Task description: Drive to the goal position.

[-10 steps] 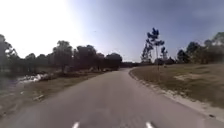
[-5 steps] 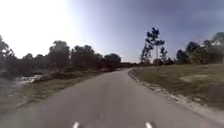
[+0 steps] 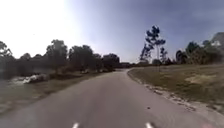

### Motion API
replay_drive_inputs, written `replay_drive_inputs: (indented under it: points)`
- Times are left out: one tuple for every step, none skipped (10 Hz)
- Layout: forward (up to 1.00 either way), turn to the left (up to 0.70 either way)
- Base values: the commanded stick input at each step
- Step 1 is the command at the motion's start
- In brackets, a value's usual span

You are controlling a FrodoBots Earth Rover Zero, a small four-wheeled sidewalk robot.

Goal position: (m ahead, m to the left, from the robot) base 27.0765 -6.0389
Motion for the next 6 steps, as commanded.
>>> replay_drive_inputs:
  points:
    - [1.00,0.00]
    - [1.00,0.00]
    - [1.00,0.00]
    - [1.00,0.00]
    - [1.00,0.00]
    - [1.00,0.00]
